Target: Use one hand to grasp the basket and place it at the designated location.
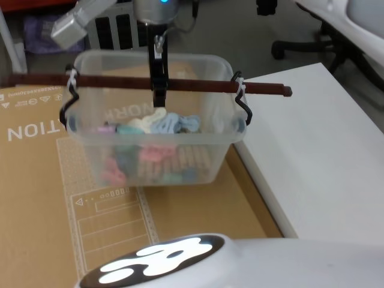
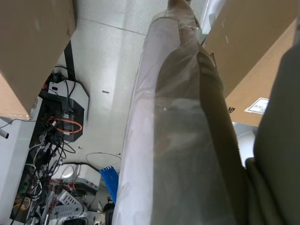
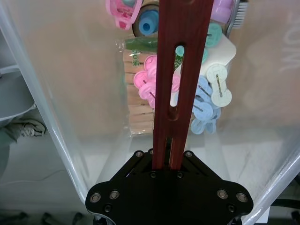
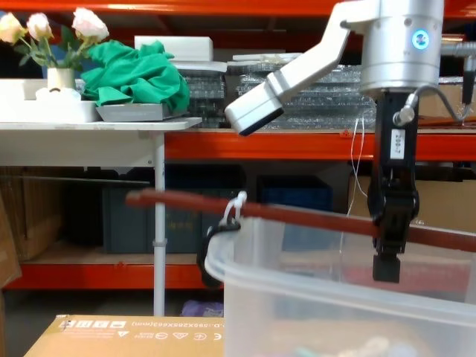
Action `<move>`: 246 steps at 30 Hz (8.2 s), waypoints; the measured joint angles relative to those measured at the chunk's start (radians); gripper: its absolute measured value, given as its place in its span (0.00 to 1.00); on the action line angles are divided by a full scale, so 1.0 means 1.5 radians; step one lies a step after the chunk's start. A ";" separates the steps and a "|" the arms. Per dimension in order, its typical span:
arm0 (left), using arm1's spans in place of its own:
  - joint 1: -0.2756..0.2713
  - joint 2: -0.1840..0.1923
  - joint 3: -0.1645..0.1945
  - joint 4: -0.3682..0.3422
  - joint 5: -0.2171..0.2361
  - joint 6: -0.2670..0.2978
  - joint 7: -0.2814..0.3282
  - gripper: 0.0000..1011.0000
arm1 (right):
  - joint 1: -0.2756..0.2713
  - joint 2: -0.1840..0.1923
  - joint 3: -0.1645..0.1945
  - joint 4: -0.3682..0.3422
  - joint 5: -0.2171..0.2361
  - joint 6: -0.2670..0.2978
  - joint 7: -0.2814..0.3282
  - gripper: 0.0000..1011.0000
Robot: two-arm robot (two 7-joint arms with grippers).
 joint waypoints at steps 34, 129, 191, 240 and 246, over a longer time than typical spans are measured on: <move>0.000 0.000 0.000 0.000 0.000 0.000 0.000 0.00 | -0.039 -0.010 -0.064 0.002 0.063 -0.043 0.009 0.00; 0.000 0.000 0.000 0.000 0.000 0.000 0.000 0.00 | -0.061 -0.059 -0.113 0.108 0.098 -0.102 0.002 0.99; 0.000 0.000 0.000 0.000 0.000 0.000 0.000 0.00 | 0.077 0.140 -0.113 -0.194 0.072 0.021 -0.077 0.99; 0.000 0.000 0.000 0.000 0.000 0.000 0.000 0.00 | 0.005 -0.033 -0.159 0.065 0.133 -0.085 -0.010 0.99; 0.000 0.000 0.000 0.000 0.000 0.000 0.000 0.00 | -0.001 -0.033 -0.155 0.065 0.134 -0.086 -0.010 0.99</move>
